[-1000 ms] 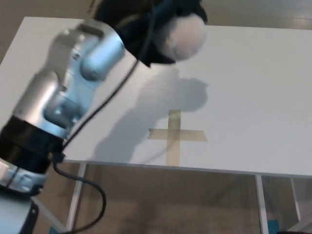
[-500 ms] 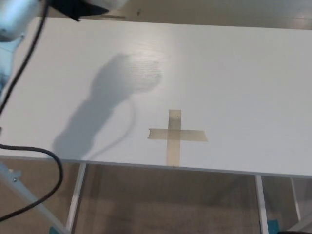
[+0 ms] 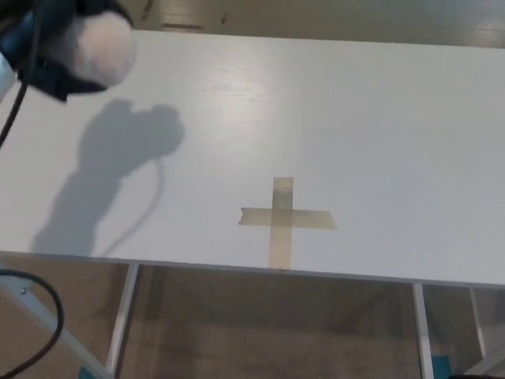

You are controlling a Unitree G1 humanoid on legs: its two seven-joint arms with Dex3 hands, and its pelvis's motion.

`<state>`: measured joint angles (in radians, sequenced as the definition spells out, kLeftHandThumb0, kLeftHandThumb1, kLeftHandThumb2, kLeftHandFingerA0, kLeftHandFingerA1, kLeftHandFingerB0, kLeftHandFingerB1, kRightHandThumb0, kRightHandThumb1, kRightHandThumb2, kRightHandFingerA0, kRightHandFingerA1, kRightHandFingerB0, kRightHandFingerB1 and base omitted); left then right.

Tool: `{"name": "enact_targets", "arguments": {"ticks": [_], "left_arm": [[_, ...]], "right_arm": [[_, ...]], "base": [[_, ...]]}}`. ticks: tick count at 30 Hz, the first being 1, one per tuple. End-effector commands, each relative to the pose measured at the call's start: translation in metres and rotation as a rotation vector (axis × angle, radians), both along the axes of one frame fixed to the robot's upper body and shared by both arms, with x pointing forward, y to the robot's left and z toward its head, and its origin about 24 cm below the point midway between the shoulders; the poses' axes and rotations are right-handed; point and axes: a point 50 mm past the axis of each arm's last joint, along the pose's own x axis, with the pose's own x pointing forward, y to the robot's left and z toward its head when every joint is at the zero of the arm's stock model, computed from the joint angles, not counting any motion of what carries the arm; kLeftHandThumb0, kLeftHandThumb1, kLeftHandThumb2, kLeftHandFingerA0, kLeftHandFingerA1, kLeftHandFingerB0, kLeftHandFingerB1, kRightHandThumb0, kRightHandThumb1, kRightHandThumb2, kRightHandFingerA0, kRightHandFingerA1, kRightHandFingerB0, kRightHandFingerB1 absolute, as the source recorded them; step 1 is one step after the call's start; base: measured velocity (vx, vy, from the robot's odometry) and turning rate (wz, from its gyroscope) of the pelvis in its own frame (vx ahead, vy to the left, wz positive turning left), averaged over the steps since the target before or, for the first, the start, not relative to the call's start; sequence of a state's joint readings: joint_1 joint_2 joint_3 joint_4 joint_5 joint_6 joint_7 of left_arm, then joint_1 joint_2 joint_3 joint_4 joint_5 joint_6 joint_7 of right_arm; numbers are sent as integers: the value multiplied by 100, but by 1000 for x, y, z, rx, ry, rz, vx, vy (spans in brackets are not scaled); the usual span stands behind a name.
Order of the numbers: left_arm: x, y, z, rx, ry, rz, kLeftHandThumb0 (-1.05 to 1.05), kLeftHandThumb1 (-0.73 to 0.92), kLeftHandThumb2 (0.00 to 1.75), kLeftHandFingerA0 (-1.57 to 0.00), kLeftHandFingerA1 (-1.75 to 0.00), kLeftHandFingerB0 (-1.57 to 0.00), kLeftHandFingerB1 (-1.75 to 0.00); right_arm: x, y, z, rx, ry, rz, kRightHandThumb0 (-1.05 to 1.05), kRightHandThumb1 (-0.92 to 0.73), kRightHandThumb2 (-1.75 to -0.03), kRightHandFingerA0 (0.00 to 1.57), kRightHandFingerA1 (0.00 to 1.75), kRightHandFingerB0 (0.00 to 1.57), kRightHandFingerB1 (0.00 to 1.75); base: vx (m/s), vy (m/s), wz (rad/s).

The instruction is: Use the left hand to take the pink dumpling toy on a person's hand and put it on the desk.

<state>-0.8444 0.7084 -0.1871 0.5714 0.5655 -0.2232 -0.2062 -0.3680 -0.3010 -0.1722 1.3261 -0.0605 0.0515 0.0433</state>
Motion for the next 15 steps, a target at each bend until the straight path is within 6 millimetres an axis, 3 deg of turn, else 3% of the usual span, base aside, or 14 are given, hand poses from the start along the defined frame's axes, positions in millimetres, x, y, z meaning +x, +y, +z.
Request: {"name": "enact_targets", "arguments": {"ticks": [1,6,15], "left_arm": [[-1,-5,-41,50,63,7,-24,69,62,-69,-150,-87,-60],[-3,-13,-65,38,112,-8,-24,71,63,-69,-150,-81,-51],[-5,-22,-101,21,219,12,-24,72,63,-68,-149,-81,-52]], "right_arm": [[-4,-1,-2,5,16,-10,-23,-67,-60,63,44,56,43],[-3,-1,-1,2,13,-10,-22,-67,-60,64,44,56,42],[-1,1,-1,10,7,-13,-22,-67,-60,64,44,58,43]], "base": [[0,0,0],[0,0,0],[0,0,0]]}}
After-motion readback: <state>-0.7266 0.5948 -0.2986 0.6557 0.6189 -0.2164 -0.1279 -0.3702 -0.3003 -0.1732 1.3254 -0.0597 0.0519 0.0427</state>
